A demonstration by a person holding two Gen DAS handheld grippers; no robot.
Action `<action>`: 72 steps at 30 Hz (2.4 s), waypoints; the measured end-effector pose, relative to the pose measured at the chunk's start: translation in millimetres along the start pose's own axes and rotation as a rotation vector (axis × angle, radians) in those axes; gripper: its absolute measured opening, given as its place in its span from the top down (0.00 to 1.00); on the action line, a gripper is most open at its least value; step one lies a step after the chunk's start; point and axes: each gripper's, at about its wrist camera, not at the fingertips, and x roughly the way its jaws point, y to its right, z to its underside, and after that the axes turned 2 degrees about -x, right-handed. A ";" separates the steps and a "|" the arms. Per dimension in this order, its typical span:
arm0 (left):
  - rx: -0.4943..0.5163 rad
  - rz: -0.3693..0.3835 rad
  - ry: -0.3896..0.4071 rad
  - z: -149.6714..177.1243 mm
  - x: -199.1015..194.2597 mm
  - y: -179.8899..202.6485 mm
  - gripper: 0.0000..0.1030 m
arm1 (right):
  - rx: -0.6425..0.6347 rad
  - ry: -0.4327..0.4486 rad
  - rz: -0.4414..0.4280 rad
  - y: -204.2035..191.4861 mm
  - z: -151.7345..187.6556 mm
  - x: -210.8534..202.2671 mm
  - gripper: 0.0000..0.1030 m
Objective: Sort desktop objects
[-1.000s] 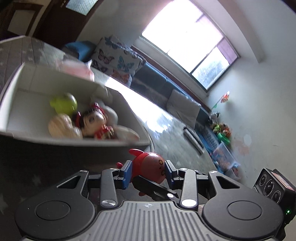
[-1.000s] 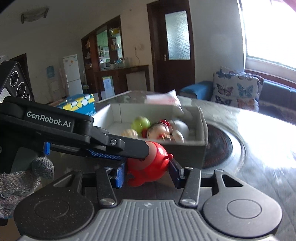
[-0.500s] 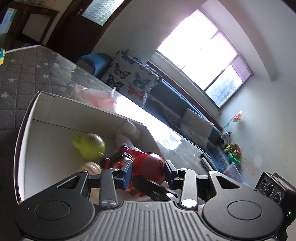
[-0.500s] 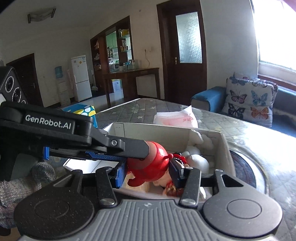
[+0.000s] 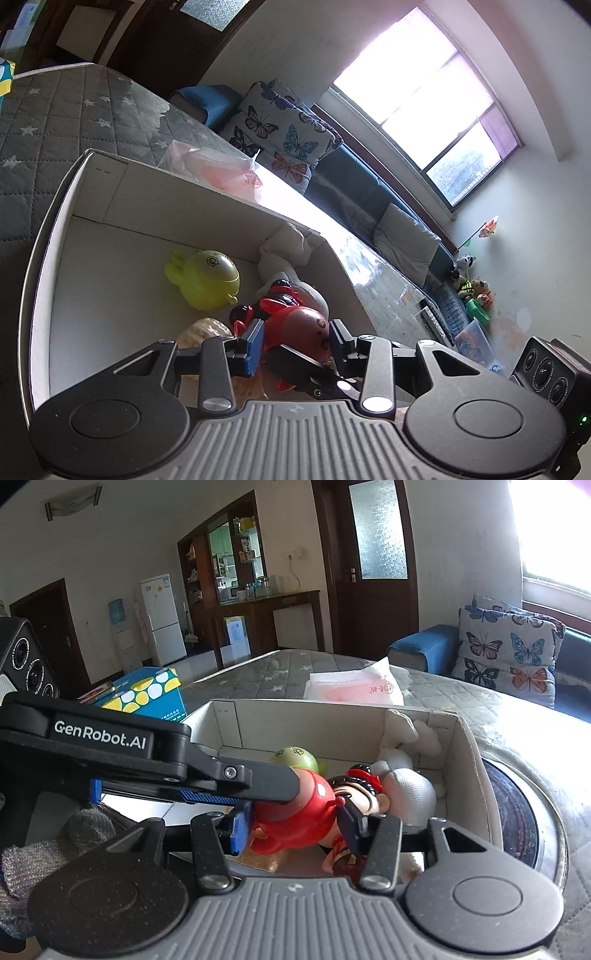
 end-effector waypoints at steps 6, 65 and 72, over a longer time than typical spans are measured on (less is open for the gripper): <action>0.000 -0.003 -0.003 3.9 -0.7 2.1 0.60 | -0.006 -0.005 -0.002 -2.4 1.8 -4.3 0.51; 0.347 -0.263 0.074 81.9 -59.7 65.7 0.60 | 0.055 0.055 0.200 -21.2 68.5 -90.3 0.00; 0.387 -0.338 0.058 96.7 -55.2 64.5 0.59 | 0.095 0.017 0.222 -17.9 82.9 -88.3 0.00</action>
